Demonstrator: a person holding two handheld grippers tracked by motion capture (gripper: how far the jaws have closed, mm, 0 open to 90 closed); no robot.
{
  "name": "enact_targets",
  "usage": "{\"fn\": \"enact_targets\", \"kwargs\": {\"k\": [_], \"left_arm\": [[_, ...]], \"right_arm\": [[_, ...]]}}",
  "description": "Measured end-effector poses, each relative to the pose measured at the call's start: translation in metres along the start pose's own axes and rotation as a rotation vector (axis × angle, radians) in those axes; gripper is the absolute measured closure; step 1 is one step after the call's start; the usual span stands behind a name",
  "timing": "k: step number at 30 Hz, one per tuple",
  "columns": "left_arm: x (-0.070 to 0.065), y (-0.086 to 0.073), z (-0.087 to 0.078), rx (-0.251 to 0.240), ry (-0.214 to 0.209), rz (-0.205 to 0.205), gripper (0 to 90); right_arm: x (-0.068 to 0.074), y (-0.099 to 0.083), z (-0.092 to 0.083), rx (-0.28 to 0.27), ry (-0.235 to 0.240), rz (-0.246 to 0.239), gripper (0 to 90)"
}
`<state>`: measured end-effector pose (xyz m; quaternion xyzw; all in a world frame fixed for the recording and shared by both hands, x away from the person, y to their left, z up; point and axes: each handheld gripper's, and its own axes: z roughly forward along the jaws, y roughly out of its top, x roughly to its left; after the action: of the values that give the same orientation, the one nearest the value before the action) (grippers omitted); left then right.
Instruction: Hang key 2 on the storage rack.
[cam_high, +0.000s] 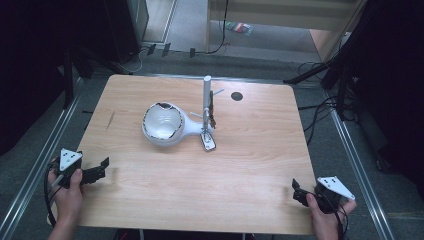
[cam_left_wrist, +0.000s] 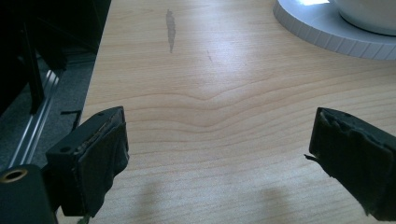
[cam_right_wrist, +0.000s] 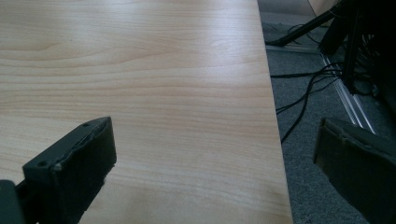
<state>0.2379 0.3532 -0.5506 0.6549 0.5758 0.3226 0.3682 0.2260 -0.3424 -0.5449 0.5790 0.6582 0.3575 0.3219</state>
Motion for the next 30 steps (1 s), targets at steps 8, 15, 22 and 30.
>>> {"fn": "enact_targets", "kwargs": {"k": [8,15,22,30], "left_arm": [[0.0001,-0.0002,-0.0001,-0.003,0.0,-0.005,4.9],[0.0002,0.0002,0.0008,0.003,-0.001,-0.006,4.9],[0.0006,0.0011,0.0025,0.015,0.0,-0.006,4.8],[0.002,0.0018,0.0036,0.018,0.003,-0.02,4.8]], "right_arm": [[-0.0025,-0.0036,-0.005,0.002,0.002,-0.002,0.0],[-0.0032,-0.0034,-0.0029,0.007,0.001,-0.004,1.0],[-0.0018,-0.0016,0.0016,0.017,0.001,-0.001,2.8],[-0.0031,-0.0023,0.0008,0.029,0.006,0.013,3.1]]}}
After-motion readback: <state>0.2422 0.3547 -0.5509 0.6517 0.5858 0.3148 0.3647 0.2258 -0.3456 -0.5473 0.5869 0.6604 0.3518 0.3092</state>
